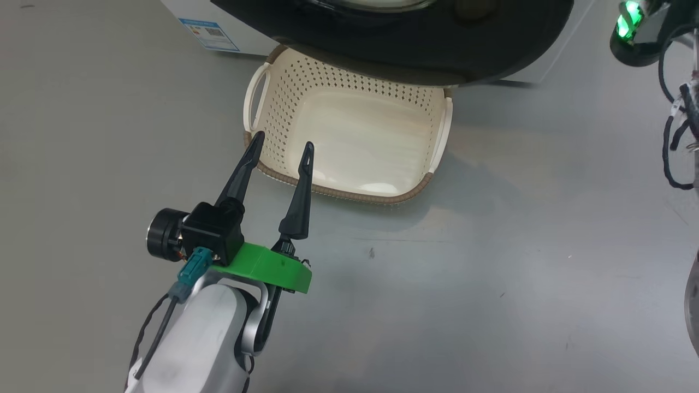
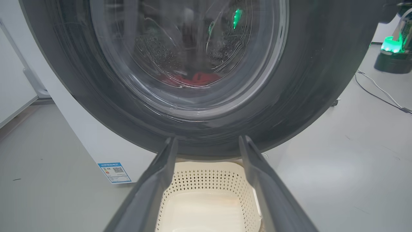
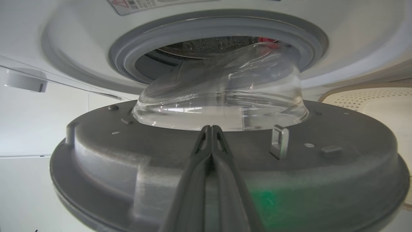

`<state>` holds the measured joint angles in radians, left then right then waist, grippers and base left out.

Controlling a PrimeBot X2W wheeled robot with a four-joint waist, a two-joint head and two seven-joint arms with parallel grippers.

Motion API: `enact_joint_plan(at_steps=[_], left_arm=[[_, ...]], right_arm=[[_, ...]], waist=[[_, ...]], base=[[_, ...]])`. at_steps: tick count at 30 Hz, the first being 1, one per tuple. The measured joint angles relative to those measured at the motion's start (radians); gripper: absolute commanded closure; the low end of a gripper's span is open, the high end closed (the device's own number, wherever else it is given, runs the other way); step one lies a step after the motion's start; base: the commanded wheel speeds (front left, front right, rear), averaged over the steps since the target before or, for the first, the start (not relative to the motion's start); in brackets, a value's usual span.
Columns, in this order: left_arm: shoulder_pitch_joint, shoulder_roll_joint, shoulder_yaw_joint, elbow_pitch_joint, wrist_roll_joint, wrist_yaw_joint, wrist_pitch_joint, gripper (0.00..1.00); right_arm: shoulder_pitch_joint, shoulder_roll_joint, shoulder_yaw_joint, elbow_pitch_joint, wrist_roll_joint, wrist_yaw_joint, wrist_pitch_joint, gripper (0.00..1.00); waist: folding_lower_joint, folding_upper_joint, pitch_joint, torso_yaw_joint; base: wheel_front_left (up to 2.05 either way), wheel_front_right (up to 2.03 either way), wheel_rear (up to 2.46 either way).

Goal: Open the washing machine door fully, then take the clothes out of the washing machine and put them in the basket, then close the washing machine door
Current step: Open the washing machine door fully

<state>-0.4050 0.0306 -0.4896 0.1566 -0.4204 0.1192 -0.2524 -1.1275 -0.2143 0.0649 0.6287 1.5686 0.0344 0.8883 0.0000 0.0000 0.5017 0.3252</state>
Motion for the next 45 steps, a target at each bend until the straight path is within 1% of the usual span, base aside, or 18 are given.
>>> enact_joint_plan(at_steps=[4,9,10,12,22,32,37,45], left_arm=[[0.02,0.0,0.0,0.008,0.0,0.0,0.0,0.0],[0.039,0.0,0.004,0.025,0.0,0.0,0.0,0.0],[0.044,0.0,0.003,0.03,0.0,0.0,0.0,0.0],[0.05,0.0,0.003,0.034,0.0,0.0,0.0,0.0],[0.083,0.001,0.008,0.058,0.0,0.0,0.0,0.0],[0.116,0.002,0.014,0.078,0.0,0.0,0.0,0.0],[0.125,0.002,0.016,0.09,0.0,0.0,0.0,0.0],[0.143,0.002,0.014,0.1,-0.001,0.0,0.0,0.0]], right_arm=[[0.039,0.017,0.007,0.016,0.013,0.017,0.018,1.0],[0.084,0.04,0.017,0.031,0.02,0.026,0.032,1.0],[0.102,0.047,0.018,0.036,0.024,0.035,0.04,1.0],[0.12,0.053,0.022,0.039,0.026,0.042,0.042,1.0],[0.213,0.091,0.025,0.053,0.052,0.061,0.061,1.0],[0.293,0.122,0.054,0.051,0.07,0.07,0.075,1.0],[0.334,0.129,0.067,0.047,0.078,0.078,0.075,1.0],[0.398,0.136,0.087,0.03,0.093,0.079,0.076,1.0]], waist=[[0.0,0.0,-0.025,-0.005],[0.0,0.0,-0.057,-0.01],[0.0,0.0,-0.071,-0.012],[0.0,0.0,-0.085,-0.013],[0.0,0.0,-0.152,-0.014],[0.0,0.0,-0.211,0.005],[0.0,0.0,-0.237,0.019],[0.0,0.0,-0.274,0.054]], base=[[0.0,0.0,0.0],[0.0,0.0,0.0],[0.0,0.0,0.0],[0.0,0.0,0.0],[0.0,0.0,0.0],[0.0,0.0,0.0],[0.0,0.0,0.0],[0.0,0.0,0.0]])
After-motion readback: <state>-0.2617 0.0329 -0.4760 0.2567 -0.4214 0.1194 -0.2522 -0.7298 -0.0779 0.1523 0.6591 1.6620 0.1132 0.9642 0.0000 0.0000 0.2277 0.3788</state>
